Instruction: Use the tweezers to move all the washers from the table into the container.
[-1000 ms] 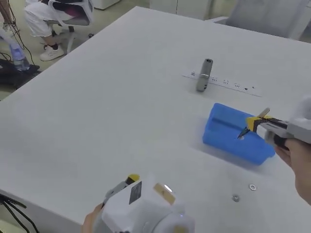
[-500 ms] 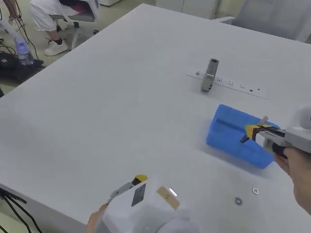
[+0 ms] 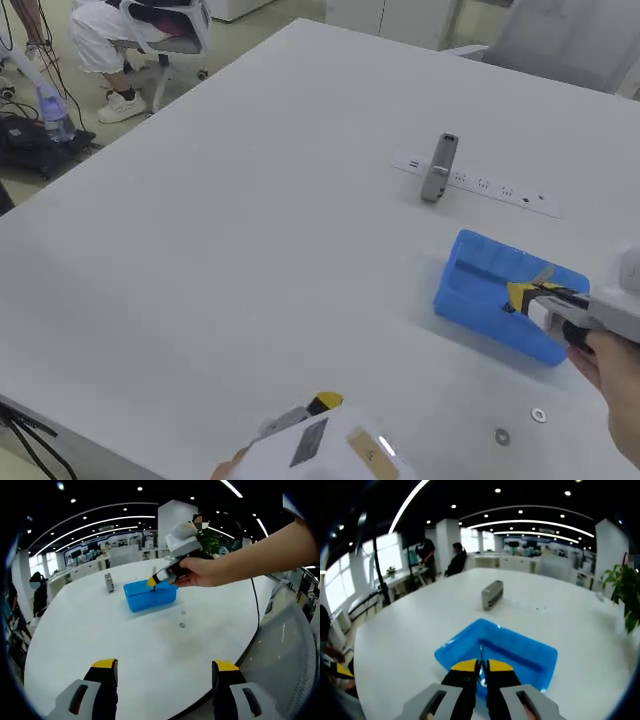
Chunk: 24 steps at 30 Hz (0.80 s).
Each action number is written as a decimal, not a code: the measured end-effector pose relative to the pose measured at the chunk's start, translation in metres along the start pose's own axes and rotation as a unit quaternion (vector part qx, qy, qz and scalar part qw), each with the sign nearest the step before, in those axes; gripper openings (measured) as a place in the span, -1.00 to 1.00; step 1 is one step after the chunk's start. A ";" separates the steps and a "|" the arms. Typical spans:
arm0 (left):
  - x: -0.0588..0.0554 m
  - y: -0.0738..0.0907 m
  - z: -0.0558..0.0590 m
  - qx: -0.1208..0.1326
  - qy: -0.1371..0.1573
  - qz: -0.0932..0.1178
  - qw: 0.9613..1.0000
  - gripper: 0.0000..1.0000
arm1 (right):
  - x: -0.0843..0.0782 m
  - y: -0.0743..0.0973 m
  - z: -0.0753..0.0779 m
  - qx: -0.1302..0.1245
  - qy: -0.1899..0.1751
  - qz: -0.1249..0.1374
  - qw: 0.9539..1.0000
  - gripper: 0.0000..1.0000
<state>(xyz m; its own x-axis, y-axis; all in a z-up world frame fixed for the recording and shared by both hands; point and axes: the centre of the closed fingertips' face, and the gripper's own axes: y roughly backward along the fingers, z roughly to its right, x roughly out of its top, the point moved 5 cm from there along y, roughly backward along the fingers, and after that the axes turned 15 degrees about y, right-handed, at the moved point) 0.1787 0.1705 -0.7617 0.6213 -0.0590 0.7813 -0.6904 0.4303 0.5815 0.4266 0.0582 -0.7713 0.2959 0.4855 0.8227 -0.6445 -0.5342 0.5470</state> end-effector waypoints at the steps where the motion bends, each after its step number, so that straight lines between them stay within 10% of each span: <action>1: 0.003 0.000 0.004 -0.014 0.008 0.012 1.000 0.62 | 0.000 0.000 0.000 0.000 0.001 0.001 1.000 -0.95; 13: 0.014 0.002 0.025 -0.080 -0.002 0.061 0.995 0.99 | 0.031 0.047 0.004 -0.020 -0.005 0.057 0.998 -0.95; 22: 0.032 0.013 0.046 -0.172 0.014 0.149 0.974 0.99 | 0.019 0.099 -0.014 -0.017 -0.019 0.082 0.996 -0.94; 24: 0.030 0.012 0.048 -0.175 0.010 0.146 0.974 0.99 | 0.012 0.105 -0.018 -0.016 -0.024 0.079 0.996 -0.95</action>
<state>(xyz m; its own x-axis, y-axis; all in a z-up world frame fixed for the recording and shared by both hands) 0.1710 0.1311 -0.7206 0.4275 0.1272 0.8950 -0.6725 0.7063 0.2209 0.3503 0.0205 -0.7066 0.2219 0.3631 0.9049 -0.7081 -0.5780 0.4056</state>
